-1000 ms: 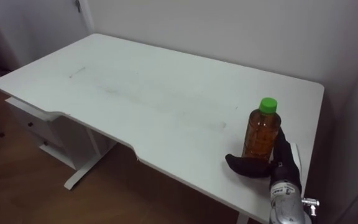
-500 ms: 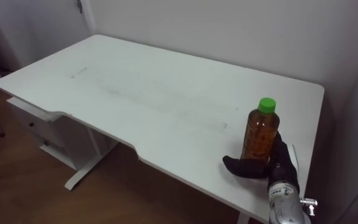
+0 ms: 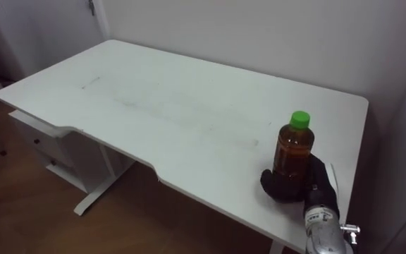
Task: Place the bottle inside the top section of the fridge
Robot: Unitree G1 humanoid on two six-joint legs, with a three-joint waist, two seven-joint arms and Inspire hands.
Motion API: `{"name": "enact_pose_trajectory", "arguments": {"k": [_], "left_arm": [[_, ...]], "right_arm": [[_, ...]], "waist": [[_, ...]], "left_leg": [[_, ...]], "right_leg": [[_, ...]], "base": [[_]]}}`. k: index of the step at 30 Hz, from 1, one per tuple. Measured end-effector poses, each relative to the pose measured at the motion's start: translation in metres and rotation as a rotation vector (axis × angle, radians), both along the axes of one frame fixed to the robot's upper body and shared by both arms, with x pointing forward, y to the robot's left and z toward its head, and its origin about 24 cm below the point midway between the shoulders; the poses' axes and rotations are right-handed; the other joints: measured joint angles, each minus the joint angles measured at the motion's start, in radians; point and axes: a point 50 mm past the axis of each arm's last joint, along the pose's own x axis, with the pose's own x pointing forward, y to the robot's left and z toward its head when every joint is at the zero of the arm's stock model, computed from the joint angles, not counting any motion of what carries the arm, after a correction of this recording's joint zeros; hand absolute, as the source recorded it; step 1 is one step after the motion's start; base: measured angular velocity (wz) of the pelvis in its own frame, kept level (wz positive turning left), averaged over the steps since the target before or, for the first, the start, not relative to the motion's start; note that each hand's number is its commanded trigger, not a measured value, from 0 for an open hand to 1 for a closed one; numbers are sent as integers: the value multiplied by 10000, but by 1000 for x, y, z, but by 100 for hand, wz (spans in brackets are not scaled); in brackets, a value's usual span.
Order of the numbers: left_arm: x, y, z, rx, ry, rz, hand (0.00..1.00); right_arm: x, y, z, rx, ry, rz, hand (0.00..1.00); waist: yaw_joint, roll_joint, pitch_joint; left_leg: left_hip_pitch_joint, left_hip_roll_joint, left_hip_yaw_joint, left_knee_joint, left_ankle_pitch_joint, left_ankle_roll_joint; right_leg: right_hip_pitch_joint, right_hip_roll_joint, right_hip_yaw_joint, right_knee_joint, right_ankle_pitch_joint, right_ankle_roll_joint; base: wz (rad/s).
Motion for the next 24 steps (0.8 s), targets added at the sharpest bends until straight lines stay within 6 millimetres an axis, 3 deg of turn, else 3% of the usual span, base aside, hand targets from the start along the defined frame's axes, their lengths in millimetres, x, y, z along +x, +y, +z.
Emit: {"name": "enact_pose_trajectory", "arguments": {"k": [5, 18, 24], "left_arm": [[1, 0, 0, -10, -22, 0, 0], [1, 3, 1, -68, -192, 278, 0], [-11, 13, 1, 143, -51, 856, 0]], "right_arm": [[0, 0, -1, 131, 84, 186, 100], [2, 5, 2, 307, 179, 1111, 100], [4, 12, 34, 156, -874, 1955, 100]], "waist": [[105, -2, 0], [179, 69, -45], [28, 35, -78]], "left_leg": [[-5, -2, 4, 0, 1, 0], [-12, -24, -1, 37, 4, 9], [314, -27, 15, -80, 3, 9]], "right_leg": [[-49, 15, 223, 42, 0, 0], [-36, 0, 220, 21, -5, 9], [257, -16, 227, -20, -31, 37]], "base": [[-1], [0], [0]]}}
